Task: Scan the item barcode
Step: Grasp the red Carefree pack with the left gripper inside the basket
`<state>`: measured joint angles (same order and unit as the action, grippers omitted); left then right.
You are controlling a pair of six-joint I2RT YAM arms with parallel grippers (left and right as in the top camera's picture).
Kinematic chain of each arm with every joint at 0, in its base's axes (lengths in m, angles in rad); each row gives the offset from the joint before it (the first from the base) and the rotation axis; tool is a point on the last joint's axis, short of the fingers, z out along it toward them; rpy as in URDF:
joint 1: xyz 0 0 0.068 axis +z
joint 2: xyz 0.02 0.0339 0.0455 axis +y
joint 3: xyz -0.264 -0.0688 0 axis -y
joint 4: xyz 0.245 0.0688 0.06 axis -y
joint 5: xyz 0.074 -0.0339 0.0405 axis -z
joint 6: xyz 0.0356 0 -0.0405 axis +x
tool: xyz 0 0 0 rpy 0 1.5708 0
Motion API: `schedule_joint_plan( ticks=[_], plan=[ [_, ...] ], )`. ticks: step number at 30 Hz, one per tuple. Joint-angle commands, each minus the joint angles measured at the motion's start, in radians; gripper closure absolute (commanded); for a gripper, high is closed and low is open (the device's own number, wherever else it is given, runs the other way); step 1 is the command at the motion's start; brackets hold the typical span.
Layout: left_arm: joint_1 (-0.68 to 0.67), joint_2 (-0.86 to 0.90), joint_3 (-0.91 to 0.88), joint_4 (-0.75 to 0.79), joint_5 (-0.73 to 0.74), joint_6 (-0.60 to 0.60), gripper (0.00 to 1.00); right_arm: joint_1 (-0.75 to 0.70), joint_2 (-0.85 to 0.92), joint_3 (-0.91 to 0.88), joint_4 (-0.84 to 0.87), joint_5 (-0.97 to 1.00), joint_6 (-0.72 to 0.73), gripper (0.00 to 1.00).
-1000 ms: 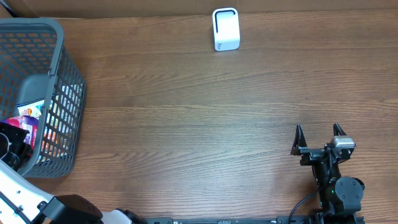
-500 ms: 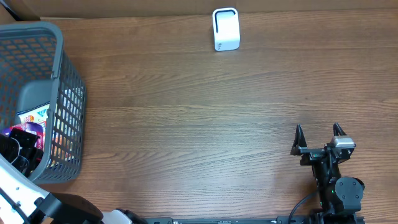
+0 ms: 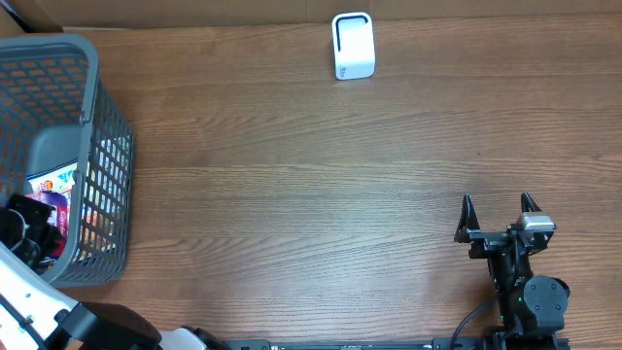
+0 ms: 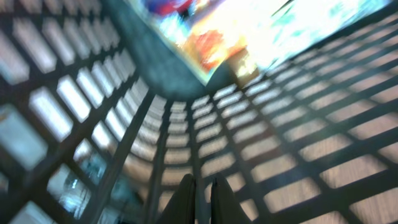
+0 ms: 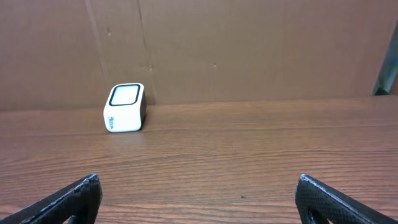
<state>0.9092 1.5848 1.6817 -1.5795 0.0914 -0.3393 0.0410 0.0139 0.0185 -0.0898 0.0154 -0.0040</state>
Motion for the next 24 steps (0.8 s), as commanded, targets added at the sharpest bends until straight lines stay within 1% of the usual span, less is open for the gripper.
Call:
schedule_joint_plan(
  ticks=[1,7,11,14,18,24],
  plan=[
    [-0.006,-0.021,0.036,0.053,0.071,0.042,0.96,0.003,-0.011,-0.01,0.006,0.009,-0.004,0.0],
    [-0.047,0.004,0.015,0.228,0.16,0.051,0.96,0.003,-0.011,-0.01,0.006,0.009,-0.004,0.0],
    [-0.11,0.035,0.006,0.333,0.229,0.094,0.96,0.003,-0.011,-0.01,0.006,0.009,-0.004,0.0],
    [-0.168,0.059,0.006,0.399,0.242,0.109,0.96,0.003,-0.011,-0.01,0.006,0.009,-0.004,0.0],
    [-0.232,0.086,0.006,0.458,0.238,0.151,0.96,0.003,-0.011,-0.01,0.006,0.009,-0.004,0.0],
    [-0.274,0.096,0.006,0.488,0.239,0.161,0.96,0.003,-0.011,-0.01,0.006,0.009,-0.004,0.0]
  ],
)
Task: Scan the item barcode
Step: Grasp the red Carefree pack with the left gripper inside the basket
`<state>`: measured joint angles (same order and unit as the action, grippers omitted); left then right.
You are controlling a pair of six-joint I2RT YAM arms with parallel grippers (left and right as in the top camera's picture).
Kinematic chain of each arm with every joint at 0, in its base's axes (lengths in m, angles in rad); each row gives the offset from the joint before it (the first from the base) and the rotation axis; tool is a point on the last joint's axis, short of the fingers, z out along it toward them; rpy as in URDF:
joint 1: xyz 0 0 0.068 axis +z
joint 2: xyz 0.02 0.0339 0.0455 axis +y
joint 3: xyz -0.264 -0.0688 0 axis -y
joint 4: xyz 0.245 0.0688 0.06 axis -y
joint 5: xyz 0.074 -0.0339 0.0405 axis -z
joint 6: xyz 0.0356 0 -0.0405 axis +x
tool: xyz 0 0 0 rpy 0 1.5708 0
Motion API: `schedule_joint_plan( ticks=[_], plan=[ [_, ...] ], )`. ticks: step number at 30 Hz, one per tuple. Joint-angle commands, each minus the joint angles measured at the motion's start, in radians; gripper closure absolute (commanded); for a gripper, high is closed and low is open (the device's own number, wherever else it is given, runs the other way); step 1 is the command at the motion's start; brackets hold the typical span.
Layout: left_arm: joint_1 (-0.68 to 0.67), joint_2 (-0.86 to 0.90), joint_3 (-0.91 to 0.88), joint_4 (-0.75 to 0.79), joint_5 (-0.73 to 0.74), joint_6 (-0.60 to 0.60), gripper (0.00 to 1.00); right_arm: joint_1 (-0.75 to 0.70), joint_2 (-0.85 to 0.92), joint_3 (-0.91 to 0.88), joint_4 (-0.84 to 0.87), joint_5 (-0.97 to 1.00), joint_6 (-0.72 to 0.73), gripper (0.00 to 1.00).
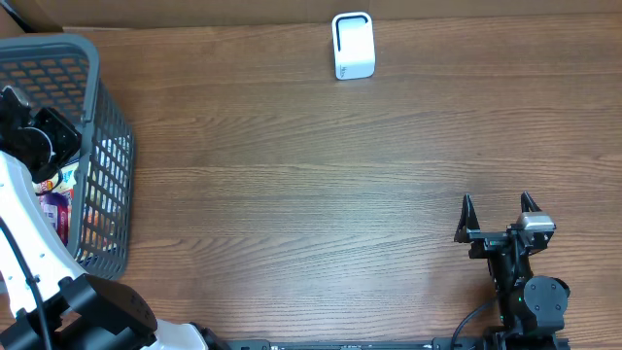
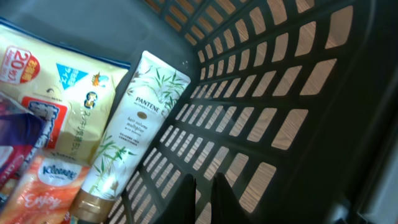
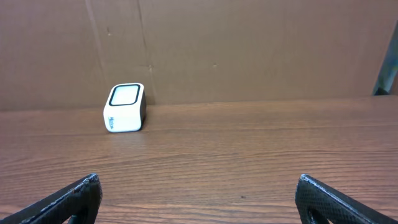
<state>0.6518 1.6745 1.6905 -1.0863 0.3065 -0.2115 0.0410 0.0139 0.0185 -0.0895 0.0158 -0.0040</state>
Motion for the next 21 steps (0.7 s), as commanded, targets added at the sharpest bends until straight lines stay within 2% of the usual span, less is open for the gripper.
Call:
schedule_joint_plan(
  ticks=[1,7,11,21],
  plan=[
    [-0.017,0.006,-0.003,-0.006,0.024,0.033,0.96,0.003,-0.011,-0.01,0.006,0.009,-0.004,0.0],
    [-0.018,0.006,-0.003,-0.061,0.035,0.079,0.96,0.003,-0.011,-0.01,0.006,0.009,-0.004,0.0],
    [-0.018,0.006,-0.003,-0.108,0.149,0.199,0.96,0.003,-0.011,-0.01,0.006,0.009,-0.004,0.0],
    [-0.017,0.006,-0.002,-0.117,0.151,0.198,0.96,0.003,-0.011,-0.01,0.006,0.009,-0.004,0.0]
  ],
)
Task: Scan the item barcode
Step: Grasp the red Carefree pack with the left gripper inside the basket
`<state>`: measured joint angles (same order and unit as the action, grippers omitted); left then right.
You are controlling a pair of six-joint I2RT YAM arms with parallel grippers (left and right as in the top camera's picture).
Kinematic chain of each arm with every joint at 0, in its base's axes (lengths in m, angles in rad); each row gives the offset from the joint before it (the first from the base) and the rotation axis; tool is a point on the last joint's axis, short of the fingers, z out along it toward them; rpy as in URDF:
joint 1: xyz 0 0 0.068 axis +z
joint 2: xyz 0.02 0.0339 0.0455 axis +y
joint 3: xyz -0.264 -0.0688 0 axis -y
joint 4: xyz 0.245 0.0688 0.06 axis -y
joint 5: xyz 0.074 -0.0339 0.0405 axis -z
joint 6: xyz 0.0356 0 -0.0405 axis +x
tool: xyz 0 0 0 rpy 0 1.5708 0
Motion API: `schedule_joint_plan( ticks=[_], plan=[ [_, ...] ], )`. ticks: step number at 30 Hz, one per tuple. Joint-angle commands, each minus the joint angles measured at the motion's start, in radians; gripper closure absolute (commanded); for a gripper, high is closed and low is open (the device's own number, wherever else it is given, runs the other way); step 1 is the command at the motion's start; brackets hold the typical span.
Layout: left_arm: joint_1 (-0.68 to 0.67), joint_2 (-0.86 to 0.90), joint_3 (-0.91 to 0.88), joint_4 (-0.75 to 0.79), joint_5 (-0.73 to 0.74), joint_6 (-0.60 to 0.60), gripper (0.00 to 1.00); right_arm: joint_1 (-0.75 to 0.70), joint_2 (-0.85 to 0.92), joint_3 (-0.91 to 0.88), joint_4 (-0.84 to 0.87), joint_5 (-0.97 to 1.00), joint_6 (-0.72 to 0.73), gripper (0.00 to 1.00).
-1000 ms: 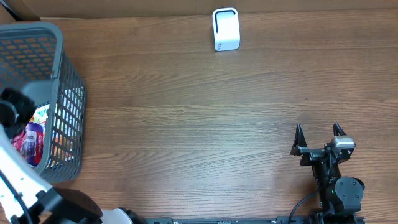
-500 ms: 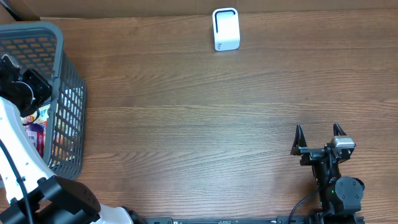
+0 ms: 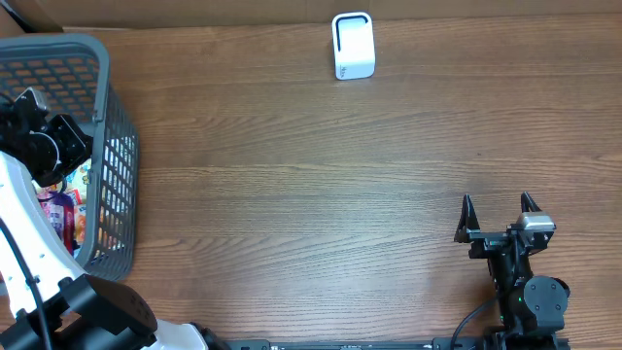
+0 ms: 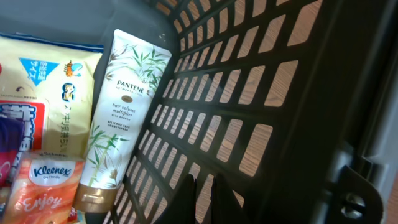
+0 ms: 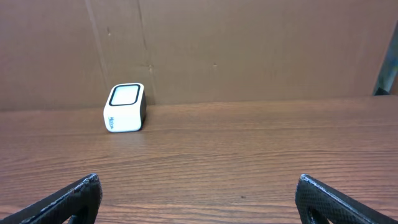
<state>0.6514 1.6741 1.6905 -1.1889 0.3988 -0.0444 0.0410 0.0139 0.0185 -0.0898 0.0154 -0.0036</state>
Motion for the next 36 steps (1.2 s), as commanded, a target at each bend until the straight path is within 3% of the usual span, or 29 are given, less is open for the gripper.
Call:
schedule_joint_plan(
  ticks=[1,12,23,26,28,29,32,36],
  plan=[
    [-0.017,0.006,0.001,-0.015,0.058,0.031,0.96,0.003,-0.011,-0.01,0.006,0.009,-0.005,0.0],
    [-0.016,-0.003,0.049,-0.035,0.036,0.029,0.96,0.003,-0.011,-0.01,0.006,0.009,-0.005,0.0],
    [0.055,-0.004,0.152,-0.106,-0.388,-0.252,0.96,0.003,-0.011,-0.01,0.006,0.009,-0.005,0.0],
    [0.092,0.002,0.149,-0.119,-0.465,-0.326,0.87,0.003,-0.011,-0.01,0.006,0.009,-0.005,0.0],
    [0.111,0.008,0.133,-0.119,-0.486,-0.338,0.65,0.003,-0.011,-0.01,0.006,0.009,-0.005,0.0],
    [0.117,0.011,0.121,-0.117,-0.494,-0.338,0.58,0.003,-0.011,-0.01,0.006,0.009,-0.005,0.0],
    [0.129,0.028,0.093,-0.111,-0.555,-0.338,0.58,0.003,-0.011,-0.01,0.006,0.009,-0.005,0.0],
    [0.128,0.071,0.085,-0.104,-0.564,-0.337,0.48,0.003,-0.011,-0.01,0.006,0.009,-0.005,0.0]
  ],
)
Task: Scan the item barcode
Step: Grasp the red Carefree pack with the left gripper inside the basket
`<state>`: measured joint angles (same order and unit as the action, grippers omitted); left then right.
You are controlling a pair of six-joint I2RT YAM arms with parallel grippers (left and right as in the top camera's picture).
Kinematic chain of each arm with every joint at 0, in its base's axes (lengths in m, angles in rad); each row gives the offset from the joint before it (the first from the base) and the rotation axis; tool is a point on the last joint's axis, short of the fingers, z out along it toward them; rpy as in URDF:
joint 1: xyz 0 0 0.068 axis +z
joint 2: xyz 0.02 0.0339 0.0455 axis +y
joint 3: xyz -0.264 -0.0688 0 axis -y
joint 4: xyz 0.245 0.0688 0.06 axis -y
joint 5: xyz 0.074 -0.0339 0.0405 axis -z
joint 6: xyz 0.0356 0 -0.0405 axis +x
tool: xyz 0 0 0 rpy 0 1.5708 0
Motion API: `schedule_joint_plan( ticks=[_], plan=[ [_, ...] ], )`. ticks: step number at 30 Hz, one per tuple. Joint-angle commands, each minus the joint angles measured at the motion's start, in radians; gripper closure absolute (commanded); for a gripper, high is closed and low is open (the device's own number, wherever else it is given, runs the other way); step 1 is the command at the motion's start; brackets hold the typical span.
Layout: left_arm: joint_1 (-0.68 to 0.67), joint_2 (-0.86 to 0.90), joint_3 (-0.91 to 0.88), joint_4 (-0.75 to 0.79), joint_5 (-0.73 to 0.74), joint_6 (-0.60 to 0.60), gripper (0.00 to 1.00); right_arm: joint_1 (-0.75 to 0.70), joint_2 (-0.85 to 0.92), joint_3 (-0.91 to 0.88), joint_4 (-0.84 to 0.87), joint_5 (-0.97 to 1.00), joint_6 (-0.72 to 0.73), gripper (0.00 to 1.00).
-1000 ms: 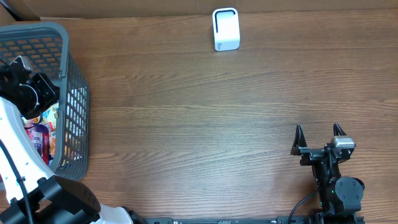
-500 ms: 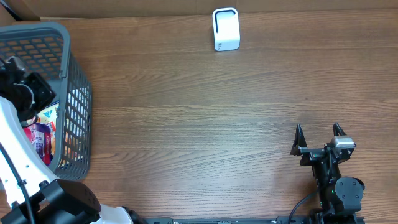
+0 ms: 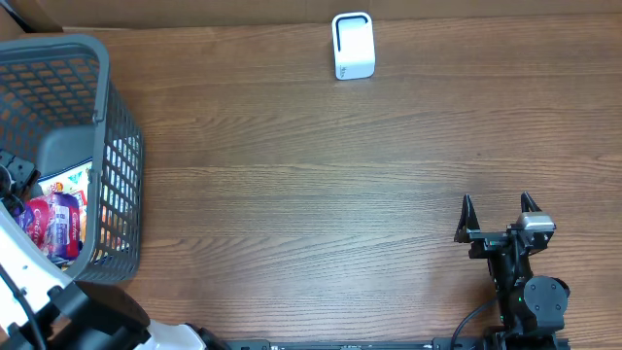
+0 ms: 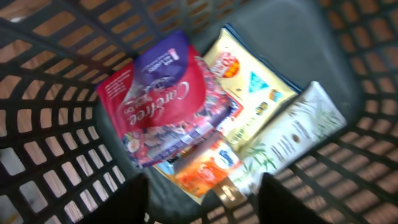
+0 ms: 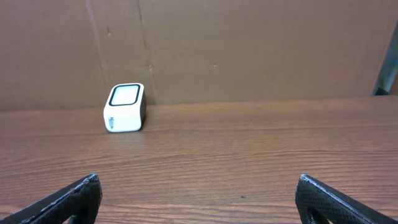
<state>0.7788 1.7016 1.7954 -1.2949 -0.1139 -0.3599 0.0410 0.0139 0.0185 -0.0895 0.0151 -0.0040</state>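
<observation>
A grey mesh basket stands at the table's left edge. It holds a red and purple pouch, a yellow pack, a white bamboo-print tube and an orange tissue pack. My left gripper hangs open inside the basket above these items, with nothing between its fingers. The white barcode scanner stands at the far middle of the table, also seen as the scanner in the right wrist view. My right gripper rests open near the front right, holding nothing.
A brown cardboard wall runs along the table's far edge behind the scanner. Bare wooden tabletop lies between the basket, the scanner and the right arm.
My left gripper was shut close to the basket's mesh wall beside the tube. Now it is open and looks down on the pouch and packs. The right arm has not moved.
My left gripper was shut low against the basket's mesh. Then it was shut higher up by the wall, with the tube and packs in view, and stayed so. Now it is open over the items. The right gripper stayed open at the front right throughout.
</observation>
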Motion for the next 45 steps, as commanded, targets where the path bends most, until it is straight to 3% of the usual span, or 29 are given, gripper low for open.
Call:
schedule_joint_plan(
  ticks=[1,4,8,25,27,30,37,45],
  plan=[
    [0.0,0.059,-0.02,0.0,-0.049,-0.022,0.47,0.003,-0.011,-0.01,0.006,0.01,-0.004,0.0],
    [-0.001,0.108,-0.02,-0.011,-0.054,-0.005,0.46,0.003,-0.011,-0.01,0.006,0.01,-0.004,0.0],
    [0.002,0.182,-0.02,-0.016,-0.091,0.013,0.33,0.003,-0.011,-0.01,0.006,0.01,-0.004,0.0],
    [0.005,0.44,-0.02,-0.037,-0.062,0.069,0.35,0.003,-0.011,-0.01,0.006,0.01,-0.004,0.0],
    [0.006,0.458,-0.02,-0.038,-0.062,0.074,0.54,0.003,-0.011,-0.01,0.006,0.01,-0.004,0.0],
    [0.008,0.468,-0.02,-0.04,-0.07,0.091,0.95,0.003,-0.011,-0.01,0.006,0.01,-0.004,0.0],
    [0.008,0.46,0.045,-0.094,-0.068,0.08,0.96,0.003,-0.011,-0.01,0.006,0.01,-0.004,0.0],
    [0.006,0.458,0.396,-0.287,0.078,0.07,0.96,0.003,-0.011,-0.01,0.006,0.01,-0.004,0.0]
  ],
)
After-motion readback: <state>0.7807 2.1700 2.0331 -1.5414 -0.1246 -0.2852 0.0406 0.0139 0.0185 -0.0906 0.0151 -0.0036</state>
